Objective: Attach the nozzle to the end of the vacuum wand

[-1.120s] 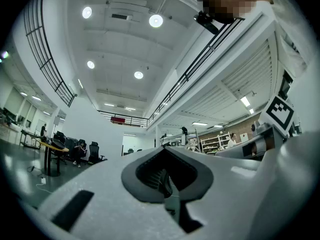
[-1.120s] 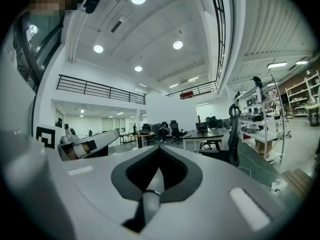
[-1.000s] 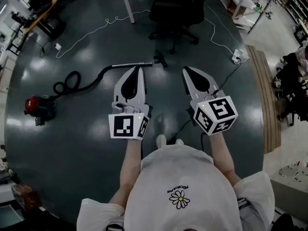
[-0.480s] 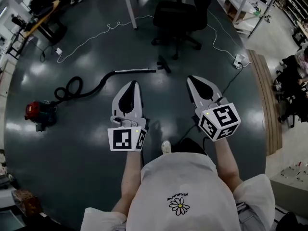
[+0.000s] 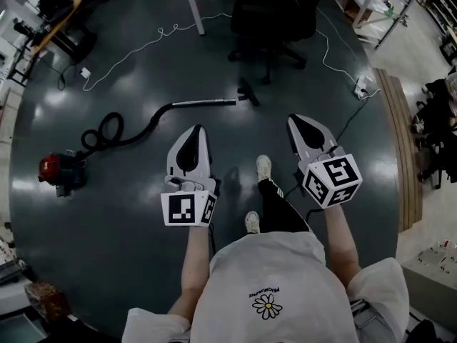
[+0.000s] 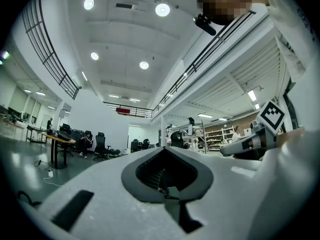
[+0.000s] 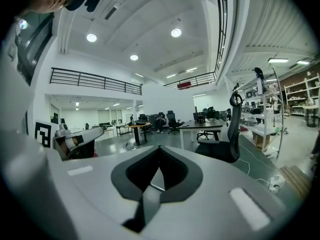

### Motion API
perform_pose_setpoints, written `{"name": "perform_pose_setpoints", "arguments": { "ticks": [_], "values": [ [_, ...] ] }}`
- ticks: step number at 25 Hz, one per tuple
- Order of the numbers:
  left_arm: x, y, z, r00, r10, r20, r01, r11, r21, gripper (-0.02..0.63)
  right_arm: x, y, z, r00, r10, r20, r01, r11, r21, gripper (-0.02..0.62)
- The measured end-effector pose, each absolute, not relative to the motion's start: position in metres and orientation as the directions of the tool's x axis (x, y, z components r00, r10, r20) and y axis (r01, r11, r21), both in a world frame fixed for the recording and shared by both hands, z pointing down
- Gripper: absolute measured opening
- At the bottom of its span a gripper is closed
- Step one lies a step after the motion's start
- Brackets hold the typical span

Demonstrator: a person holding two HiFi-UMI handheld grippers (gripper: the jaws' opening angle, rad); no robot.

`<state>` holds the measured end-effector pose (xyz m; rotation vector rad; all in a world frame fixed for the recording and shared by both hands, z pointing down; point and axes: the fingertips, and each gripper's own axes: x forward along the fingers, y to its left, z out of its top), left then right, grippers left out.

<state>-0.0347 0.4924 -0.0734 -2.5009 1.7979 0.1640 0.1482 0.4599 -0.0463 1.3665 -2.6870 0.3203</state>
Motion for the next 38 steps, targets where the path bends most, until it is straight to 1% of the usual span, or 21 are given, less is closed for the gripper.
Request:
{"name": "perform_pose_setpoints", "arguments": {
  "ticks": [5,6,7,14,19,25,29,33,34,35,37,38],
  "values": [
    [-0.022,0.39,-0.075,0.327,-0.937,-0.123,-0.945,-0.328,-0.013,-0.001,0.145,0.354,-0.037,-0.62,-0.762,0.186,-0.784,0.597,-0.168,0.008],
    [-0.02,0.369,-0.076,0.329,-0.936,-0.126,-0.944,-0.33,-0.017,-0.002,0.144,0.333,-0.036,-0.628,-0.756,0.184,-0.778,0.604,-0.173,0.028],
    [-0.019,0.348,-0.077,0.333,-0.934,-0.128,-0.943,-0.333,-0.022,-0.002,0.143,0.313,-0.036,-0.634,-0.751,0.184,-0.773,0.61,-0.173,0.034],
    [-0.024,0.225,-0.084,0.338,-0.934,-0.114,-0.941,-0.337,-0.035,-0.001,0.12,0.191,-0.032,-0.682,-0.699,0.217,-0.731,0.664,-0.156,0.04],
    [-0.045,0.149,-0.074,0.364,-0.926,-0.096,-0.931,-0.363,-0.024,-0.001,0.089,0.12,-0.032,-0.681,-0.697,0.226,-0.731,0.667,-0.147,0.044],
    [-0.082,0.059,-0.072,0.398,-0.911,-0.113,-0.917,-0.397,-0.026,0.0,0.059,0.035,-0.028,-0.647,-0.718,0.258,-0.759,0.638,-0.128,0.051],
    [-0.105,0.013,-0.07,0.412,-0.903,-0.122,-0.911,-0.413,-0.015,0.0,0.042,-0.002,-0.027,-0.626,-0.732,0.269,-0.776,0.62,-0.12,0.057],
    [-0.114,-0.022,-0.069,0.418,-0.899,-0.134,-0.906,-0.423,0.012,0.0,0.032,-0.038,-0.02,-0.63,-0.723,0.285,-0.771,0.627,-0.114,0.06],
    [-0.114,-0.026,-0.067,0.427,-0.894,-0.137,-0.9,-0.435,0.03,0.007,0.03,-0.044,-0.018,-0.631,-0.72,0.289,-0.77,0.627,-0.12,0.06],
    [-0.114,-0.03,-0.065,0.438,-0.888,-0.139,-0.892,-0.448,0.057,0.029,0.029,-0.049,-0.017,-0.632,-0.718,0.291,-0.769,0.627,-0.125,0.06],
    [-0.112,-0.038,-0.063,0.452,-0.88,-0.144,-0.876,-0.468,0.114,0.104,0.027,-0.061,-0.017,-0.633,-0.721,0.283,-0.769,0.626,-0.128,0.058],
    [-0.111,-0.042,-0.062,0.453,-0.88,-0.142,-0.874,-0.47,0.125,0.109,0.026,-0.067,-0.018,-0.634,-0.723,0.275,-0.769,0.627,-0.123,0.043]
  ]
}}
